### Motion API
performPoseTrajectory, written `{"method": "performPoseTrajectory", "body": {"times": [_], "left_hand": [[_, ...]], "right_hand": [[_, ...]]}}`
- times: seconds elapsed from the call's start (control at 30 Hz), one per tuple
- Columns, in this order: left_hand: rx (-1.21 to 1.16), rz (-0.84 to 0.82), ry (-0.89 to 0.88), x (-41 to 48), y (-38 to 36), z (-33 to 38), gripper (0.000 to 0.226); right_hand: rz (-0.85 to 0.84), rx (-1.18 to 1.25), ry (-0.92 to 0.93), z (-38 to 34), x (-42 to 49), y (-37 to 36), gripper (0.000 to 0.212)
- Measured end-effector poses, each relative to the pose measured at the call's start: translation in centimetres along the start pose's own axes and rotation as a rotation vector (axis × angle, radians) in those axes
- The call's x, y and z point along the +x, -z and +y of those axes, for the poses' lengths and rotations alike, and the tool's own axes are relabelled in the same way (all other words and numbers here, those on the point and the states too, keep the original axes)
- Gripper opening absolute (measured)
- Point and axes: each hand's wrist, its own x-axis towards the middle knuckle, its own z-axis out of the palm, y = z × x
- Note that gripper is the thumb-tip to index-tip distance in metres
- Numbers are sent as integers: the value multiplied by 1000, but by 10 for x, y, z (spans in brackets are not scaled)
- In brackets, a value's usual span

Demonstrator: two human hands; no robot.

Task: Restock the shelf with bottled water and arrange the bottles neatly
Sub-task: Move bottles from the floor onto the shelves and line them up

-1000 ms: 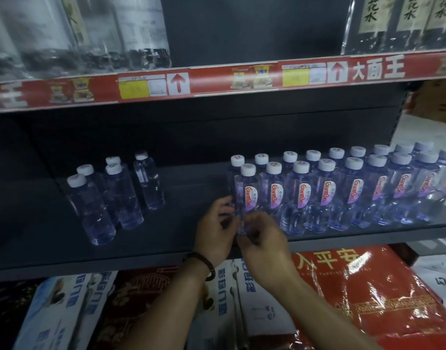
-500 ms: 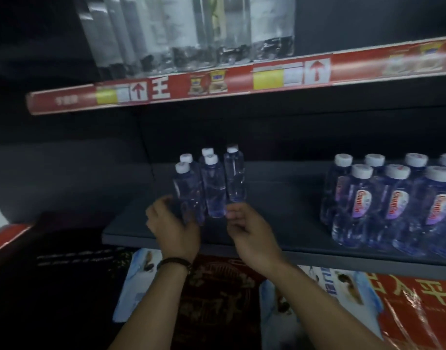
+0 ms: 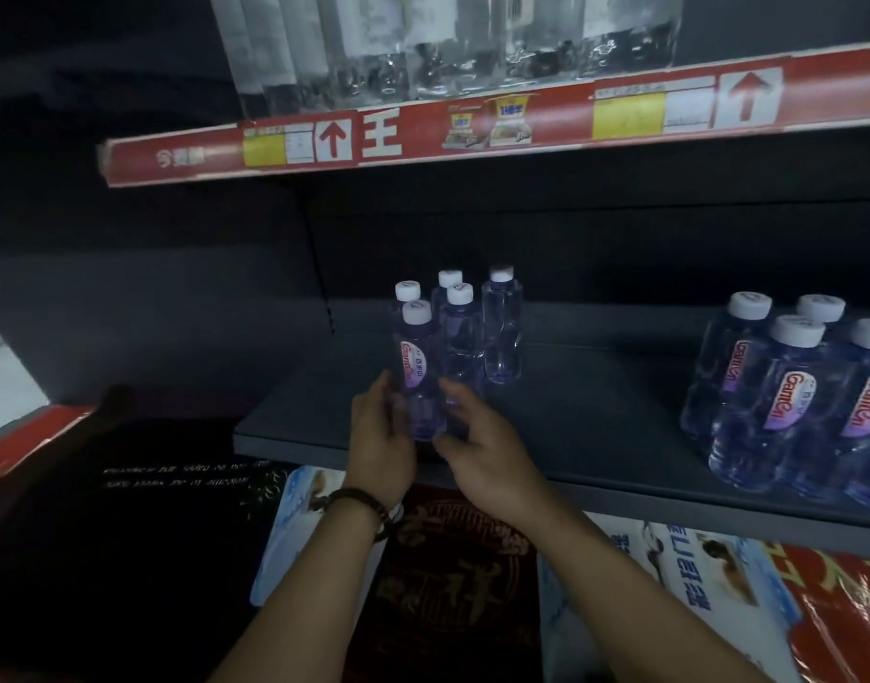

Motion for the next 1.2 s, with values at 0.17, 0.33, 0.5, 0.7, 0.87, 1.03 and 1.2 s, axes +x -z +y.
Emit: {"method": "performPoseTrajectory", "body": {"times": [0.17, 0.33, 0.5, 0.7, 0.87, 1.03, 1.2], "left_hand": [[17, 5, -14, -6, -8, 5, 21], [-103, -79, -20, -8, -29, 15, 13], [-127, -161, -74, -11, -69, 32, 33], [-165, -305, -115, -17, -133, 59, 30], [-200, -344, -114, -20, -174, 75, 29], [-299, -407, -37, -18, -196, 84, 29], [-424, -431, 31, -21, -209, 91, 30]], "right_hand": [[26, -2, -3, 0, -7, 15, 53], [58, -18, 23, 0, -24, 41, 46], [111, -87, 14, 5, -44, 80, 43], [201, -190, -44, 19, -66, 123, 62], [257, -184, -121, 28, -73, 143, 69], [312, -21, -238, 36, -70, 155, 87], [367, 9, -152, 40, -68, 161, 64]]}}
